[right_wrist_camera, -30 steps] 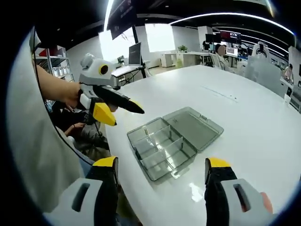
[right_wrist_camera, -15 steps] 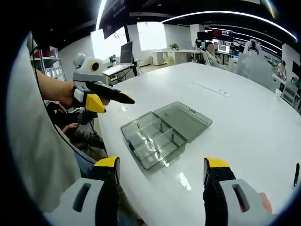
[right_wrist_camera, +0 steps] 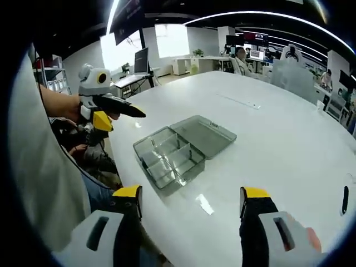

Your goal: Insert the divider into the dual guide fixture by aligning both edges with the guide slots and pushing it downward to the bottom, including one-sided entry, uneven engagement, binding, and posture correction.

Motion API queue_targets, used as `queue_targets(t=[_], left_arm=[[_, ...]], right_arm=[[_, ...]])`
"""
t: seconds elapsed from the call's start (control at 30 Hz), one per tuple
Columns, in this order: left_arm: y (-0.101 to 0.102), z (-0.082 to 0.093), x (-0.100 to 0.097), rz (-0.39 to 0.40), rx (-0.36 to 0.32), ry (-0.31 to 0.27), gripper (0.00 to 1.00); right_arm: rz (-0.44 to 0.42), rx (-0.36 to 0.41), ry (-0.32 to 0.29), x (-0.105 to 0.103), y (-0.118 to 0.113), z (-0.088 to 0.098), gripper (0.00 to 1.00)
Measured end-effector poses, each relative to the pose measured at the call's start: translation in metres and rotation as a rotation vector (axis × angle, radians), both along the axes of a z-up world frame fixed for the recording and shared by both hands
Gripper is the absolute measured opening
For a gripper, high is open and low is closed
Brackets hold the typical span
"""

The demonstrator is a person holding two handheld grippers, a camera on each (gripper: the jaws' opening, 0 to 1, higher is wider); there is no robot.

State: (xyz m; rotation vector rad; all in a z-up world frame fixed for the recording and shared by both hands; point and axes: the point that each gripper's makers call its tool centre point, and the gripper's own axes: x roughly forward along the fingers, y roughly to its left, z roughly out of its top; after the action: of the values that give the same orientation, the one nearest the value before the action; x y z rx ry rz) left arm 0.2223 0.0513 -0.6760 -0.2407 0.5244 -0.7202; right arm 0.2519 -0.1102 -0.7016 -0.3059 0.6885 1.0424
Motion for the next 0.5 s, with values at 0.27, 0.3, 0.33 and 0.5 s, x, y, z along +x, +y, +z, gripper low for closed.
queue_targets(t=[0.27,0.3,0.33,0.5], left_arm=[[-0.002,-0.004,0.000,-0.010,0.025,0.001,0.64],[-0.002,-0.004,0.001,-0.010,0.025,0.002,0.64],[-0.002,-0.005,0.001,-0.011,0.027,0.002,0.64],[-0.003,-0.006,0.004,-0.019,0.036,0.004,0.64]], right_arm=[[-0.030,-0.013,0.004,0.006,-0.018,-0.002,0.69],[-0.034,-0.019,0.003,0.008,-0.022,-0.003,0.69],[-0.035,-0.024,0.004,0.008,-0.025,-0.003,0.68],[-0.058,-0.037,0.008,0.015,-0.040,-0.005,0.68]])
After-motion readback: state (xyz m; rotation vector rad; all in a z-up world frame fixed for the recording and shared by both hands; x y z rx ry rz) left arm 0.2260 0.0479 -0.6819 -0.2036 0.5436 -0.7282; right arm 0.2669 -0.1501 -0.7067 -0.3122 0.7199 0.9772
